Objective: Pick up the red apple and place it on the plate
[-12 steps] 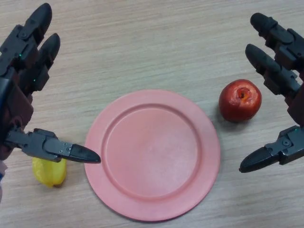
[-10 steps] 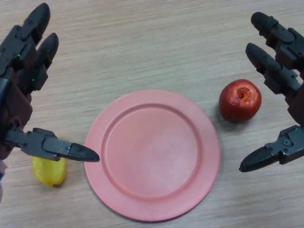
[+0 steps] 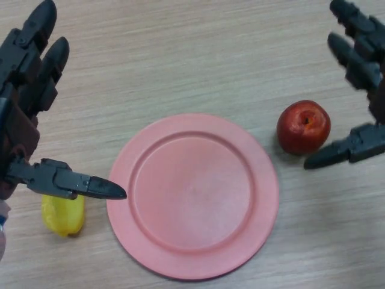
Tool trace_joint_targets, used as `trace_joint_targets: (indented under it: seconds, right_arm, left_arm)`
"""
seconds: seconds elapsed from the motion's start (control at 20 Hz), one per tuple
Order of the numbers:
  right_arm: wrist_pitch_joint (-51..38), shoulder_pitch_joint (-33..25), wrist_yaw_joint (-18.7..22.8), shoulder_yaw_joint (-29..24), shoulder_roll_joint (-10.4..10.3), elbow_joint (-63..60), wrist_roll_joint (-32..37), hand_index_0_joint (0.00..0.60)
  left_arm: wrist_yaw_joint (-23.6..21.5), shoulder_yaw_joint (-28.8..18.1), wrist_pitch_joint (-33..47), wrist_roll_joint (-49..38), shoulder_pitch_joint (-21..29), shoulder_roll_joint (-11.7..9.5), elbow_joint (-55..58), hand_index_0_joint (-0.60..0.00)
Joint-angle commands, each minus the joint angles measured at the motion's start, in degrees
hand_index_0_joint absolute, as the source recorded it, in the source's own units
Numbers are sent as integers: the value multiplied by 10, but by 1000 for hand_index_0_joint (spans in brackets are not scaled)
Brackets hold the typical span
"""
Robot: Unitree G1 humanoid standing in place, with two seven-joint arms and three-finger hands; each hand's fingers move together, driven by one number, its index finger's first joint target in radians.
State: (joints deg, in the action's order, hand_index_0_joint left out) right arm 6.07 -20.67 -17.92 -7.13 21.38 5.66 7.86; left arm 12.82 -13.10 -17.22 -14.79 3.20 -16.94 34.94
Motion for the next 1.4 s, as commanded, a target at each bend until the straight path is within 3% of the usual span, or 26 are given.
trace_joint_targets:
  seconds: [0.05,0.2,0.3,0.35,0.5,0.55,0.6,0.7,0.85,0.95,1.05,1.1,1.2,1.35,1.4]
  right_arm:
    - [-137,-59,-3,-14,28,-59,-45,0]
    - [-252,-109,8,19,25,-255,-152,0]
    - [-283,-130,15,36,15,-336,-201,0]
    - [-286,-132,17,37,14,-340,-205,49]
    - [-370,-165,72,51,15,-438,-300,449]
    - [-388,-177,98,50,11,-467,-327,549]
    - [-403,-181,135,53,12,-481,-361,600]
    - [-415,-177,166,59,22,-472,-403,600]
    - [-393,-160,167,49,19,-403,-407,600]
    - [-351,-135,137,51,1,-304,-392,600]
    - [-290,-104,105,71,-36,-196,-384,600]
    - [-240,-81,82,100,-71,-137,-384,600]
    - [-199,-62,96,159,-96,-110,-403,600]
    - [-118,-50,143,227,-103,-106,-373,600]
    - [-102,-48,148,240,-104,-101,-357,500]
  left_arm:
    - [-13,-24,70,6,17,-18,31,0]
    - [-11,-38,89,-2,7,-15,30,0]
    - [-18,-48,90,-11,-2,-11,33,0]
    - [-19,-48,90,-12,-2,-11,33,0]
    - [-25,-56,90,-20,-10,-10,41,0]
    - [-27,-60,91,-23,-15,-9,46,0]
    - [-26,-62,102,-22,-24,-4,46,0]
    - [-32,-65,110,-24,-29,2,43,0]
    - [-44,-60,107,-23,-31,4,48,0]
    - [-46,-58,103,-22,-30,2,51,0]
    - [-44,-64,98,-30,-29,-1,56,0]
    - [-44,-66,91,-34,-28,-3,62,0]
    - [-37,-73,83,-43,-31,-4,69,0]
    - [-31,-78,84,-44,-34,-4,69,0]
    - [-31,-79,81,-45,-35,-4,71,0]
